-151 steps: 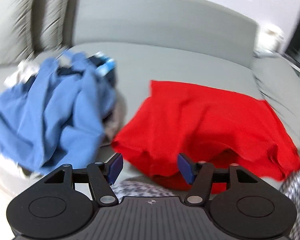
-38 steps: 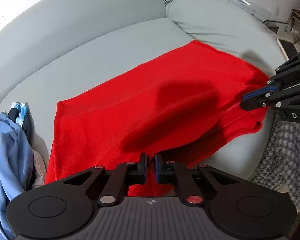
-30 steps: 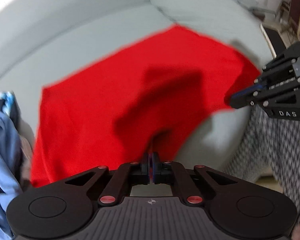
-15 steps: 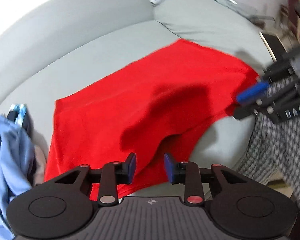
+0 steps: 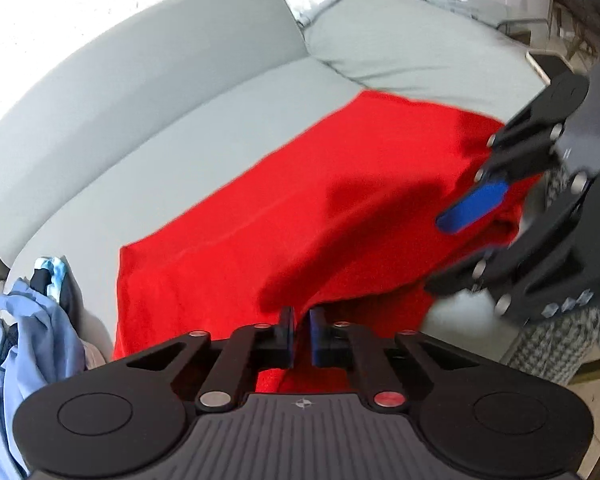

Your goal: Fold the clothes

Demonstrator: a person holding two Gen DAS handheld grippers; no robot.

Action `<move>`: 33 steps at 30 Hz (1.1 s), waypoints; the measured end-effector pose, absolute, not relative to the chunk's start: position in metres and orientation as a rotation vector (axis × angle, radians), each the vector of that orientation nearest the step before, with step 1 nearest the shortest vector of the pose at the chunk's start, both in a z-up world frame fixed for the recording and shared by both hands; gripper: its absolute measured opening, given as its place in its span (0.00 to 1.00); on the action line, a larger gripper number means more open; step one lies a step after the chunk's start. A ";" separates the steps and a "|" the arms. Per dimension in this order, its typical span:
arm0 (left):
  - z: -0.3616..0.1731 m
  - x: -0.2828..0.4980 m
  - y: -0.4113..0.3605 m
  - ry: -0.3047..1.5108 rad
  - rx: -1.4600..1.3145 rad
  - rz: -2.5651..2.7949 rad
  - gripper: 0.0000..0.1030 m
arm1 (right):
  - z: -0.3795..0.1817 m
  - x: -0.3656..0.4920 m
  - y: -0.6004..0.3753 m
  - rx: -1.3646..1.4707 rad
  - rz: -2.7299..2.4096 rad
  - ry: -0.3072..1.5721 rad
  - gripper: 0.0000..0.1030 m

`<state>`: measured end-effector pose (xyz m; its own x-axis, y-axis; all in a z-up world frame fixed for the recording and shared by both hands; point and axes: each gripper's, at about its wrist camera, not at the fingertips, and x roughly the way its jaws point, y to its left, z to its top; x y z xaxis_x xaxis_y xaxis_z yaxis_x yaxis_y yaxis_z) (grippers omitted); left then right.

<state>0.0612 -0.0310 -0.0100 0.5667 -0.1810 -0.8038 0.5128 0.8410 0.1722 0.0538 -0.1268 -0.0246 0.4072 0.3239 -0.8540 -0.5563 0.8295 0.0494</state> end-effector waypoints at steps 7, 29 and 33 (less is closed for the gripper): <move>0.001 0.068 -0.024 0.895 0.293 -0.397 0.05 | -0.027 0.048 -0.110 -0.401 0.563 0.941 0.48; -0.010 0.043 -0.010 1.106 0.229 -0.423 0.15 | -0.022 0.027 -0.137 -0.288 0.585 1.107 0.33; -0.001 0.048 0.007 1.031 0.142 -0.308 0.40 | -0.010 0.025 -0.160 -0.158 0.527 1.071 0.43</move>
